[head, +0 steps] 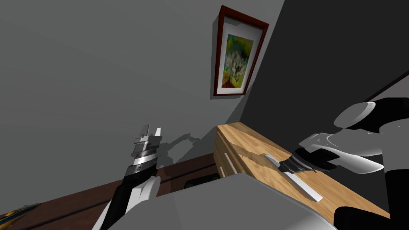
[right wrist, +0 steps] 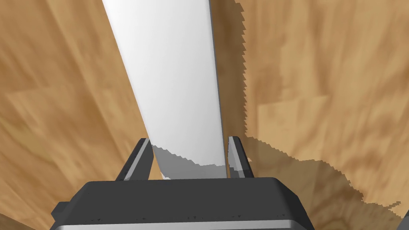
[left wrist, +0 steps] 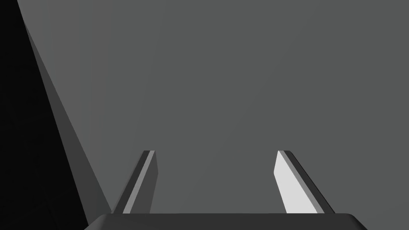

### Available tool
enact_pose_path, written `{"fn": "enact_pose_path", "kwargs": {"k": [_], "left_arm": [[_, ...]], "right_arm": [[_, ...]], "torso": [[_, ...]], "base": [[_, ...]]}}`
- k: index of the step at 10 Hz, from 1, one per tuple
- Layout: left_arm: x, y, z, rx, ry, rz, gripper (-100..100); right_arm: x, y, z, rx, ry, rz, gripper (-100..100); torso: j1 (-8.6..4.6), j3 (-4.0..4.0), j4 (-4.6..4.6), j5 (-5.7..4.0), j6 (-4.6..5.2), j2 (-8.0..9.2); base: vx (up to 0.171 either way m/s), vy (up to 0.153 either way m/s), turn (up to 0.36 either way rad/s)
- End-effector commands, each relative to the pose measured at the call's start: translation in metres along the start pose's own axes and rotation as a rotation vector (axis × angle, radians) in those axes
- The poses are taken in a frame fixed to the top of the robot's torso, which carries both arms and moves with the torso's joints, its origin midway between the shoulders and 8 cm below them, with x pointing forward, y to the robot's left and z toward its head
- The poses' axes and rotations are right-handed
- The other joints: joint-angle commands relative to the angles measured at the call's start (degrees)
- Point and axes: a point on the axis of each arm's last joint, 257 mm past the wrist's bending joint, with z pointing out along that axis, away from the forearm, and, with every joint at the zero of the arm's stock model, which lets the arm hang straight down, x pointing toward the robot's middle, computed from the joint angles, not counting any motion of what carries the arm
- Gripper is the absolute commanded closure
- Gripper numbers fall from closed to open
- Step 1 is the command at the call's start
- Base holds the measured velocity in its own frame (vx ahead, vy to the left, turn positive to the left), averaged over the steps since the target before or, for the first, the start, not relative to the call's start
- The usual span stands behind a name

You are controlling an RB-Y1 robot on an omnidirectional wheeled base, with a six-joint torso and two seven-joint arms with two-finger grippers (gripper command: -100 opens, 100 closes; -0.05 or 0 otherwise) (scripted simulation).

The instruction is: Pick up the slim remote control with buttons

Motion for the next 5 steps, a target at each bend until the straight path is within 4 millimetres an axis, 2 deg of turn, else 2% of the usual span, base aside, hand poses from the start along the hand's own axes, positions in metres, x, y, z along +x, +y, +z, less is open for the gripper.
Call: {"fn": "enact_pose_path", "kwargs": {"k": [1, 3, 4, 5], "left_arm": [[0.0, 0.0, 0.0, 0.0, 0.0, 0.0, 0], [0.0, 0.0, 0.0, 0.0, 0.0, 0.0, 0], [0.0, 0.0, 0.0, 0.0, 0.0, 0.0, 0], [0.0, 0.0, 0.0, 0.0, 0.0, 0.0, 0]], "right_arm": [[-0.0014, -0.0037, -0.0058, -0.003, 0.002, -0.001, 100], [-0.0039, -0.0107, -0.0152, -0.003, 0.005, -0.005, 100], [-0.0028, -0.0098, -0.012, -0.001, 0.003, -0.003, 100], [-0.0025, -0.0097, -0.0126, -0.003, 0.004, -0.003, 0]], "torso": [[0.0, 0.0, 0.0, 0.0, 0.0, 0.0], [0.09, 0.0, 0.0, 0.03, -0.02, 0.0], [0.11, 0.01, 0.01, 0.04, -0.02, 0.02], [0.05, 0.01, 0.01, 0.02, -0.03, 0.02]], "base": [[0.011, 0.038, -0.038], [0.004, 0.037, -0.029], [0.002, 0.015, -0.008], [0.0, 0.0, 0.0]]}}
